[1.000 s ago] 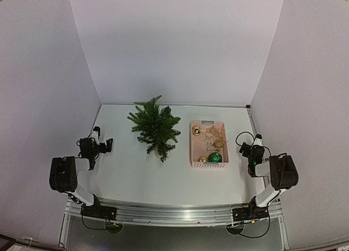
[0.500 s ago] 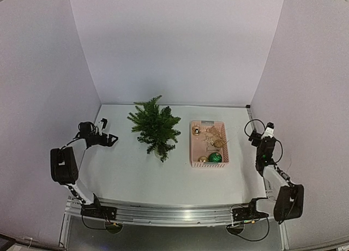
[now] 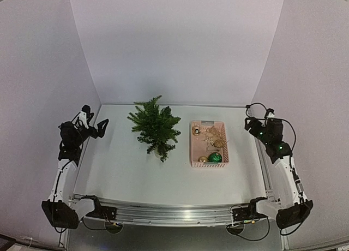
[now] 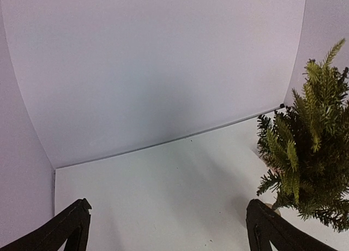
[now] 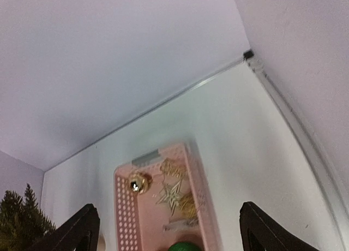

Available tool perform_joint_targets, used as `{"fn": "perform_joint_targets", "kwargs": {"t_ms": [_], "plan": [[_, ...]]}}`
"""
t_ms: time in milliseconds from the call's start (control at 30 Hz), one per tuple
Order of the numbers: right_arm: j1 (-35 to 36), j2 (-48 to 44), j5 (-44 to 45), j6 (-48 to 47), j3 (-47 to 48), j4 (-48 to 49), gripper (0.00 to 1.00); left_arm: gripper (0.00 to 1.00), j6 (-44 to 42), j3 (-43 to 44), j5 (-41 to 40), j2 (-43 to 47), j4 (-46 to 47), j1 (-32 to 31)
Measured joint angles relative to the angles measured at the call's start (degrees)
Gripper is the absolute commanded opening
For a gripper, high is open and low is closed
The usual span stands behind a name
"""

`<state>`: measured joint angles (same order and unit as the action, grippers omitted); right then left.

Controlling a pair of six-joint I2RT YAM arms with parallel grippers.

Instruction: Decorate the small christmas tree

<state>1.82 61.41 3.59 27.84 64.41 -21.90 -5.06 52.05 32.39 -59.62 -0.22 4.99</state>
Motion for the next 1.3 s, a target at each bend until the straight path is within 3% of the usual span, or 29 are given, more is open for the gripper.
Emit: {"fn": "perform_joint_targets", "kwargs": {"t_ms": [167,267,367,800,900,1167,1300], "plan": [[12.96,4.59,1.33,9.97,0.16,-6.38,0.88,1.00,3.09,-0.02,-5.00,3.08,0.16,-2.18],[16.56,9.64,2.06,14.15,1.14,-8.14,0.82,1.00,7.64,0.03,-9.85,4.31,-0.07,-2.20],[17.25,14.50,3.43,17.20,2.37,-8.69,0.78,1.00,11.20,0.44,-13.57,5.23,-1.49,-2.16],[17.23,27.75,11.59,24.30,6.86,-2.35,0.59,1.00,17.45,1.47,-13.06,4.82,-6.21,-2.16],[17.23,30.89,12.54,24.93,8.27,-1.19,0.47,1.00,17.57,1.47,-13.02,4.54,-6.21,-2.16],[17.23,34.99,13.59,25.22,11.25,0.34,0.04,1.00,19.19,1.47,-12.28,3.93,-6.01,-2.16],[17.23,35.13,13.68,25.16,11.34,0.63,0.00,1.00,20.28,1.47,-11.56,3.86,-5.78,-2.16]]}}
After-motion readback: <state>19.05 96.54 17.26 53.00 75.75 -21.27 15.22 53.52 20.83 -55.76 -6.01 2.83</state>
